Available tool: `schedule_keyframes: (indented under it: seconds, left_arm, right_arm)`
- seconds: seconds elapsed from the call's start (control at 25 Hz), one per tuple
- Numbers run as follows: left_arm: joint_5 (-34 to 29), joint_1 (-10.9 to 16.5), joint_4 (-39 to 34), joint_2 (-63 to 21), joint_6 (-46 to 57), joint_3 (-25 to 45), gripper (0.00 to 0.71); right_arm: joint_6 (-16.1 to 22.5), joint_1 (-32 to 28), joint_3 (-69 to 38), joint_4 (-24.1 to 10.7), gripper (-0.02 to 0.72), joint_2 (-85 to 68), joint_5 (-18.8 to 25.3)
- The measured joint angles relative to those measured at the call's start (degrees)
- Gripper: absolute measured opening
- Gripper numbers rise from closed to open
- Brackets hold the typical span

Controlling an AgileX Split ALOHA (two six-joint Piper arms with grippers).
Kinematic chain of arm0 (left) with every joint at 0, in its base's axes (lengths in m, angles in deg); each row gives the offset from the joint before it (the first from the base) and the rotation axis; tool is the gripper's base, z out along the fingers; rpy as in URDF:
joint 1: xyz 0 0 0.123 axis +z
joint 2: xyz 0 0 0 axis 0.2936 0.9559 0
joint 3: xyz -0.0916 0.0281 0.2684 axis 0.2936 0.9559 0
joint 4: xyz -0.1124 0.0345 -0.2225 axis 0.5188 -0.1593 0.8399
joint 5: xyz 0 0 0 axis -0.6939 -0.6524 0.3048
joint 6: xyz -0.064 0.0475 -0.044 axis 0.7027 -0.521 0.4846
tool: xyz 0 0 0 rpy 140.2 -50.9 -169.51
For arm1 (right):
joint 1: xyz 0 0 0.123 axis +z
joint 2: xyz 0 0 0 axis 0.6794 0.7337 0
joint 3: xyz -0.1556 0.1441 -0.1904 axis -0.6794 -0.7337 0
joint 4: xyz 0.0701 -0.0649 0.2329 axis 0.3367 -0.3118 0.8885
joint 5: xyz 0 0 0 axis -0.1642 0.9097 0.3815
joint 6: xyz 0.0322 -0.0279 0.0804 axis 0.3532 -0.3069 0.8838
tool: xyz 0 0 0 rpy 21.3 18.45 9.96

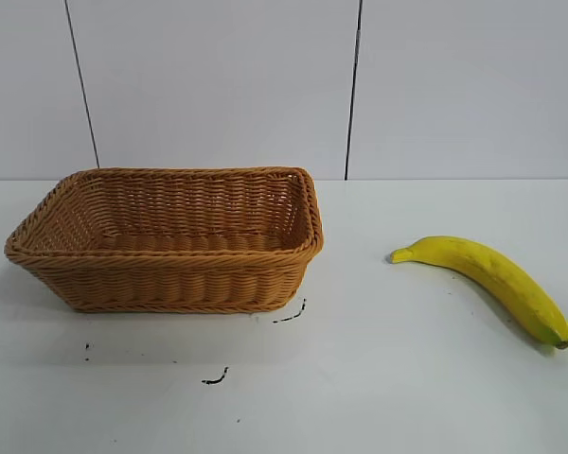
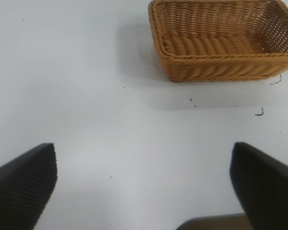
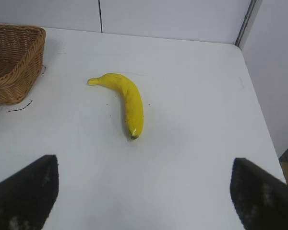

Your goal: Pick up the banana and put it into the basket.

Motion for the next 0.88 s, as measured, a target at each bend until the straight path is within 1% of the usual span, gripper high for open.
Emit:
schedule_keyframes:
  seconds: [0.48,0.6,0.88]
  left_arm:
    - [0.0,0.0,0.0,0.0,0.0,0.0,0.695]
    - [0.0,0.0,0.0,0.0,0.0,0.0,0.695]
    - [0.0,0.0,0.0,0.0,0.0,0.0,0.695]
  right_arm:
    - [0.04,0.0,0.17,0.0,0.696,0.79,0.08]
    - [0.44,0.0,2.35,0.0,0.696,6.56,0.08]
    - [0.44,0.0,13.13,-0.24,0.696,30.9,0.01]
